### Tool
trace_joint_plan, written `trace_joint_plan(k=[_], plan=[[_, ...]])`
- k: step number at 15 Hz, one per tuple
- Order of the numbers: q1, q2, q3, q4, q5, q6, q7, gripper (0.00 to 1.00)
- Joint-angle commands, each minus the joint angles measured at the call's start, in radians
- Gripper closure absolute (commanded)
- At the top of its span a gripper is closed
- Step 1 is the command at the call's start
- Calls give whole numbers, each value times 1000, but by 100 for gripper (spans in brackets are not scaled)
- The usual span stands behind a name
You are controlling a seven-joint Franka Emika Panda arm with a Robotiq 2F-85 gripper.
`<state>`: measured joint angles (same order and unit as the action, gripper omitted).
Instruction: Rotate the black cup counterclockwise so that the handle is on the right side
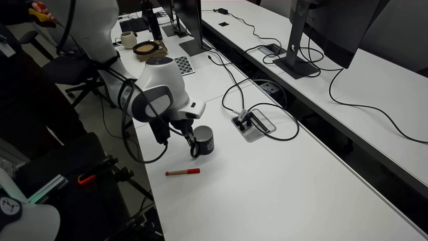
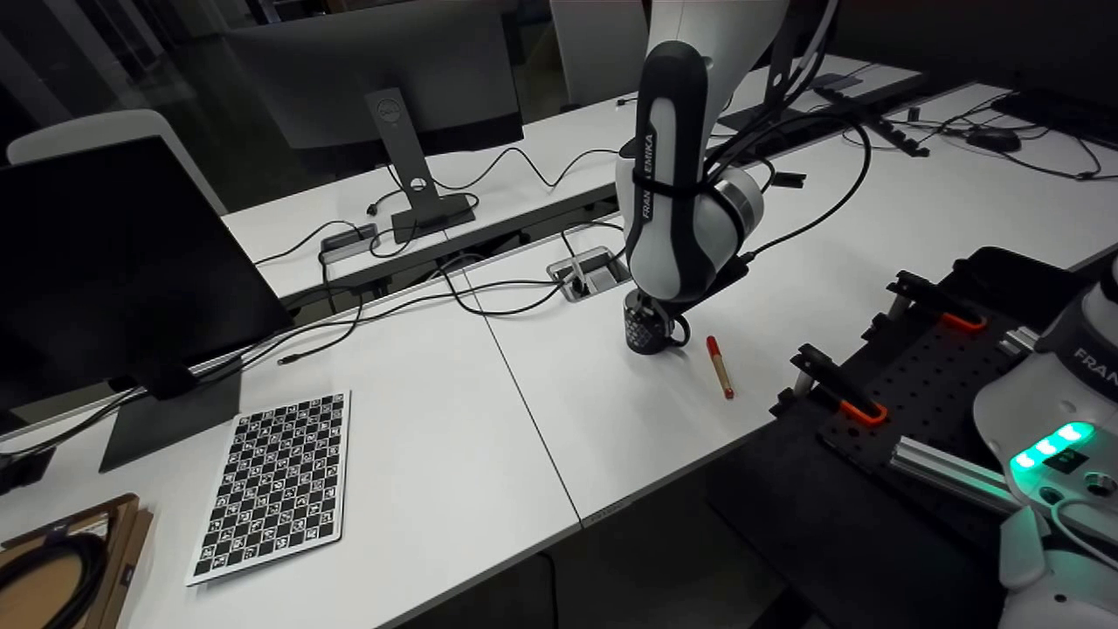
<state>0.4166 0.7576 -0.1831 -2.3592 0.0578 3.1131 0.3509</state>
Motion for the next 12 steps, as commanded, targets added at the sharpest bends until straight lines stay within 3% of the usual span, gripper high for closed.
trace_joint_plan(k=[1, 12], plan=[[-11, -6, 4, -18, 27, 20, -23, 100], [-10, -10, -36, -30, 36, 17, -18, 100]])
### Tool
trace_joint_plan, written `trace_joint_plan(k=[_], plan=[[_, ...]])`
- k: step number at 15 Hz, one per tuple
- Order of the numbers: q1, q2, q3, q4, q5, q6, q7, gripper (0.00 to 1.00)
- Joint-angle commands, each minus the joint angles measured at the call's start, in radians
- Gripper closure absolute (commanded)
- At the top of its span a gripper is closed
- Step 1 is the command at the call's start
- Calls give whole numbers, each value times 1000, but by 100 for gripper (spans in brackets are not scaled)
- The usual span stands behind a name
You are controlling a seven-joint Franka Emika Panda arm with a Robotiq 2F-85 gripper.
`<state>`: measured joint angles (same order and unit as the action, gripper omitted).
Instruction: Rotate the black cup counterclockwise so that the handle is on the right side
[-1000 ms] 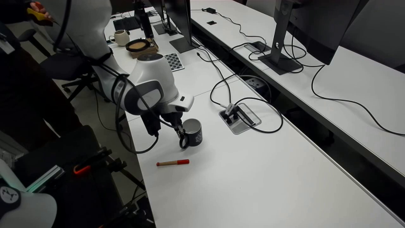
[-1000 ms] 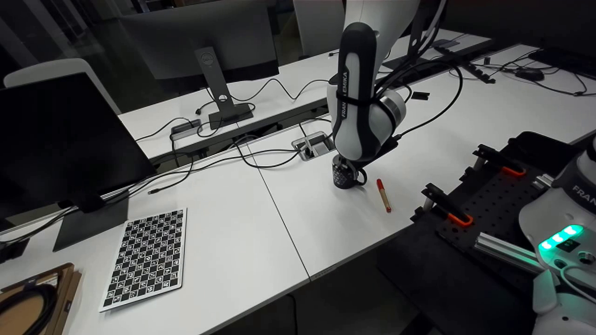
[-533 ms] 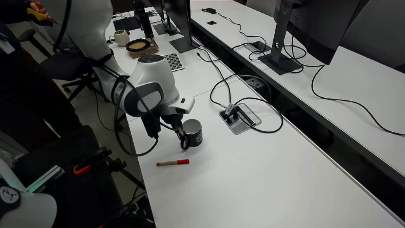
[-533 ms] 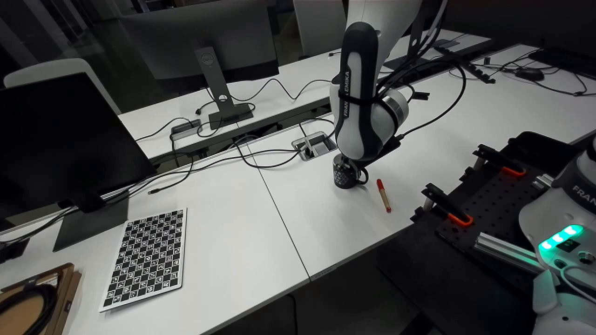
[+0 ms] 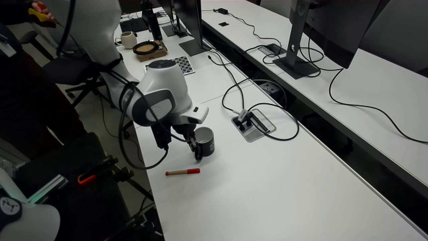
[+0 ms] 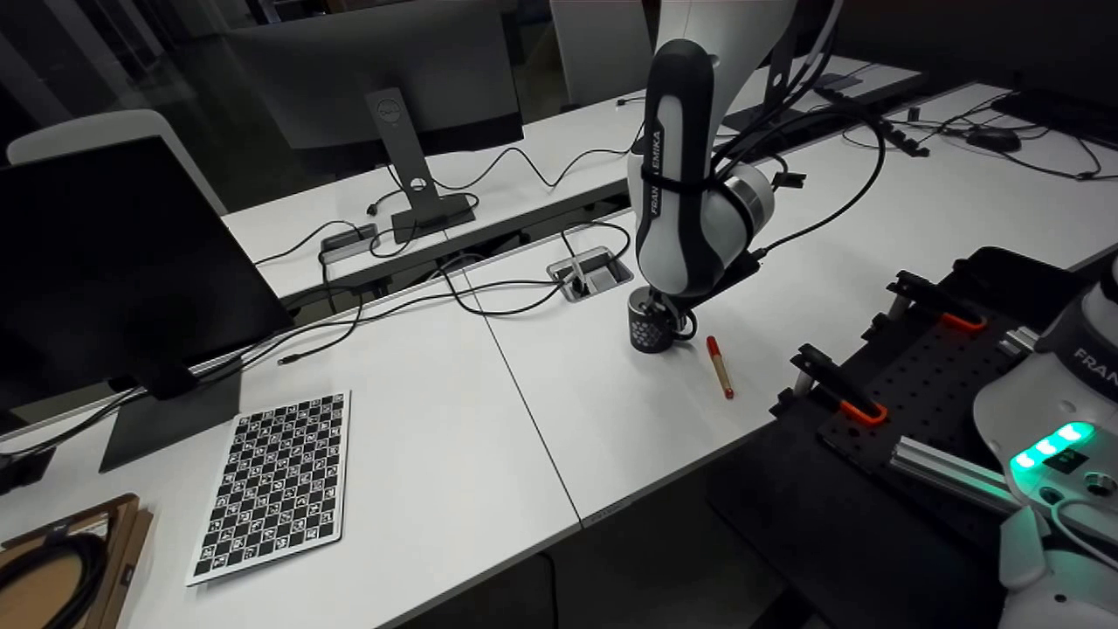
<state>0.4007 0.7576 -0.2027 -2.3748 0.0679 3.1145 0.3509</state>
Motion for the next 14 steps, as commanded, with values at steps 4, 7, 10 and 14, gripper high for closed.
trace_joint_plan(k=[4, 7, 10, 14], plan=[[7, -8, -29, -14, 26, 14, -17, 100], [9, -8, -37, -13, 26, 11, -17, 100], [8, -8, -44, -13, 27, 10, -16, 100], [8, -7, -53, -13, 28, 10, -15, 100]])
